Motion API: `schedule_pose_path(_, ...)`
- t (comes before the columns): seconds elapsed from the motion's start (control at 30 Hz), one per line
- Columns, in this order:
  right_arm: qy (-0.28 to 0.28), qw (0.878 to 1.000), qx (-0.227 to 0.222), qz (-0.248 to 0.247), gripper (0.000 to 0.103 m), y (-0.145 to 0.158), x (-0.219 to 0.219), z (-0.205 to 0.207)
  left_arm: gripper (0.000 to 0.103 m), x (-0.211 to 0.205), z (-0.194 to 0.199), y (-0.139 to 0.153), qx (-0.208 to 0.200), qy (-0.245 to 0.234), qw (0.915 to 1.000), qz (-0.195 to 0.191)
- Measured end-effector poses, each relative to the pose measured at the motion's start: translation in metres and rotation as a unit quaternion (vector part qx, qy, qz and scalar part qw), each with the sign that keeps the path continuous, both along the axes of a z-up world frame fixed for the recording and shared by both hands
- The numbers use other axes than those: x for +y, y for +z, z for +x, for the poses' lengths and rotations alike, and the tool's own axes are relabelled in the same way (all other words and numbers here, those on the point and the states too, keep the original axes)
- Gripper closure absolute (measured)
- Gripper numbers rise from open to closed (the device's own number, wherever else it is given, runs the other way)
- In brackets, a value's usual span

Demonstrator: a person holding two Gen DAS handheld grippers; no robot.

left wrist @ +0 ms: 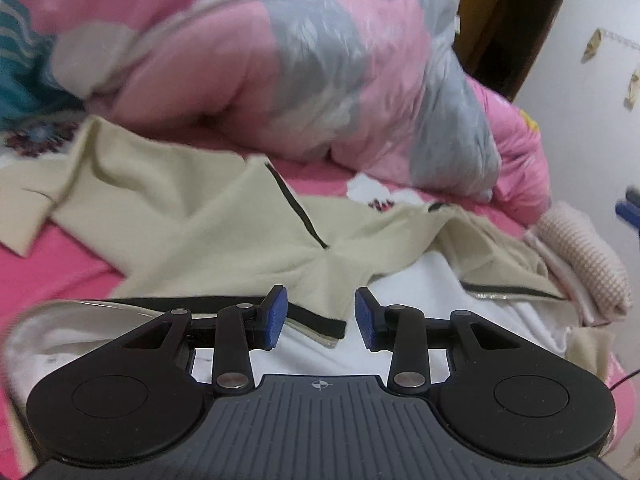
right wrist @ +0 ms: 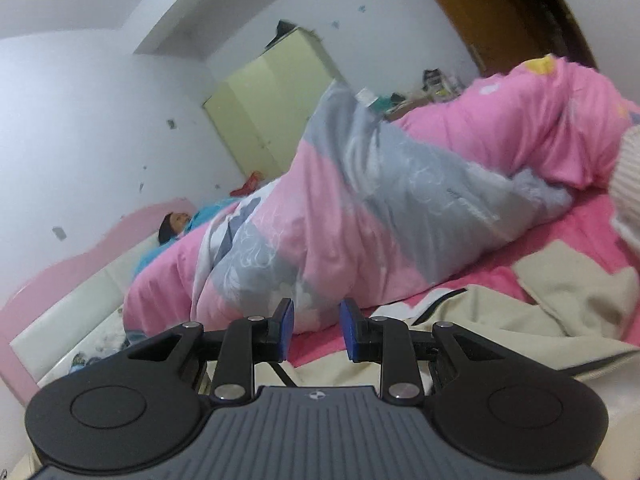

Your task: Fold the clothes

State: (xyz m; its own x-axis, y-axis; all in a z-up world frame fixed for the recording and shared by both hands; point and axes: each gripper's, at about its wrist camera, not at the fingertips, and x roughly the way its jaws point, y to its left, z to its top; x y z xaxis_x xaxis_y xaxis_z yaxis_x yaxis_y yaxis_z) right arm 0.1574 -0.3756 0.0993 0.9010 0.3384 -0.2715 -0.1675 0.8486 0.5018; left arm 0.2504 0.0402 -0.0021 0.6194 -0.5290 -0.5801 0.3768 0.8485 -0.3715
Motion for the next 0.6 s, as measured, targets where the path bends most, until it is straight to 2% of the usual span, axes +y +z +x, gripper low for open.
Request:
schedule_pose_path(0.13,0.038,0.995,0.083,-0.038,0.075,-0.047,0.023,0.045,0.066,-0.013,0.013,-0.021,0.015,-0.007,0.9992,0.036)
schedule_pose_path(0.23,0.051,0.986,0.153,-0.049,0.075,-0.090,0.035,0.090,0.066,-0.017,0.023,-0.029,0.017,-0.004,0.9991,0.038)
schedule_pose_path(0.3,0.051,0.980,0.182,-0.059,0.077,-0.114,0.041,0.119,0.066,-0.019,0.031,-0.031,0.013,-0.002,0.9993,0.034)
schedule_pose_path(0.47,0.007,0.967,0.226,-0.118,0.078,-0.146,0.046,0.196,0.066,-0.023,0.048,-0.034,0.001,-0.001,0.9998,0.017)
schedule_pose_path(0.53,-0.009,0.971,0.212,-0.110,0.079,-0.142,0.038,0.210,0.066,-0.022,0.043,-0.032,-0.014,-0.019,0.9997,-0.002)
schedule_pose_path(0.6,-0.012,0.980,0.180,-0.079,0.079,-0.130,0.029,0.221,0.066,-0.020,0.037,-0.029,-0.021,-0.041,0.9987,-0.019)
